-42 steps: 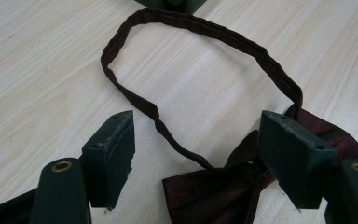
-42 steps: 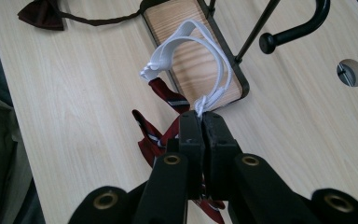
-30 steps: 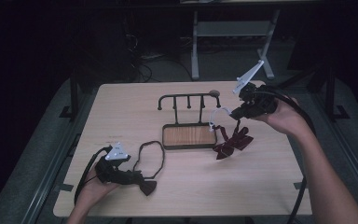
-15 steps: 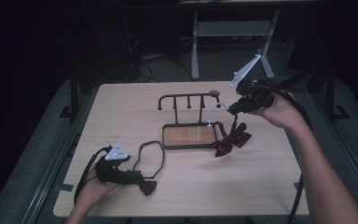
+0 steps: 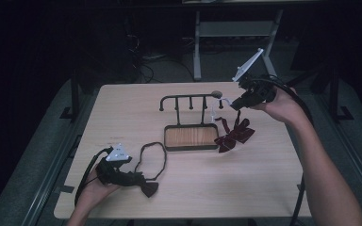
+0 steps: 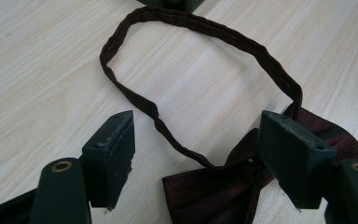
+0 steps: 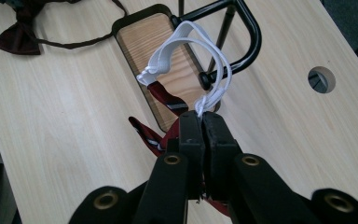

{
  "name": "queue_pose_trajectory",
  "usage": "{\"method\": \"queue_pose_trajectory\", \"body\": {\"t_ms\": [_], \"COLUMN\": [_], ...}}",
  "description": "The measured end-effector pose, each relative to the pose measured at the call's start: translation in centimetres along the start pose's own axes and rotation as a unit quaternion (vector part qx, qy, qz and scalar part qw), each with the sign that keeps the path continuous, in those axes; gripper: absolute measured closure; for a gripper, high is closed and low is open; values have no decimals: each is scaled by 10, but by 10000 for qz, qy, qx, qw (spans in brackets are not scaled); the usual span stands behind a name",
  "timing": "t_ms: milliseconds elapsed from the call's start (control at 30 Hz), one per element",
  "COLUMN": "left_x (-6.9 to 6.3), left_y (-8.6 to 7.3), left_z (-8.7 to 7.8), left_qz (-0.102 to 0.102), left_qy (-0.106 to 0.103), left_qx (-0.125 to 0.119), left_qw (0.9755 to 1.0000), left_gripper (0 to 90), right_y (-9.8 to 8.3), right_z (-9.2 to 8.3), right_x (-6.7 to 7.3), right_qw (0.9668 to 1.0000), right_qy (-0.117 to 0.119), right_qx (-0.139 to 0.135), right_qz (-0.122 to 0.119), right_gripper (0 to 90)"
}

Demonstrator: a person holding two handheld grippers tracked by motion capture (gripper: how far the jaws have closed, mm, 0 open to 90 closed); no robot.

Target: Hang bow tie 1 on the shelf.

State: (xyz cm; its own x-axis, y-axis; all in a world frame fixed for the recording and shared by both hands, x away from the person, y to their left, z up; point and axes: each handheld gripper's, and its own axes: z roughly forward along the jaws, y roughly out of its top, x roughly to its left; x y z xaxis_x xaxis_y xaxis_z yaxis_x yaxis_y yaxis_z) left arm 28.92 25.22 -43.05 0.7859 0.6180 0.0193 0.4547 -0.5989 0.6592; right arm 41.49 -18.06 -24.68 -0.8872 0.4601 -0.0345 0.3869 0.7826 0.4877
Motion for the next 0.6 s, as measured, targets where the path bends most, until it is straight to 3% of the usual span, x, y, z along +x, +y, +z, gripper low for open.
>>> {"method": "queue_pose_trajectory", "body": {"t_ms": [600], "left_x": [2], "left_y": [-2], "left_z": [0], "left_qz": [-15], "left_qy": [-2], "left_qx": [30], "left_qw": [10000], "left_gripper": [283], "right_y": [-1], "right_z": [14], "right_x": [-22], "right_qw": [9997], "right_qy": [85], "right_qx": [42], "right_qz": [244], "right_gripper": [873]}}
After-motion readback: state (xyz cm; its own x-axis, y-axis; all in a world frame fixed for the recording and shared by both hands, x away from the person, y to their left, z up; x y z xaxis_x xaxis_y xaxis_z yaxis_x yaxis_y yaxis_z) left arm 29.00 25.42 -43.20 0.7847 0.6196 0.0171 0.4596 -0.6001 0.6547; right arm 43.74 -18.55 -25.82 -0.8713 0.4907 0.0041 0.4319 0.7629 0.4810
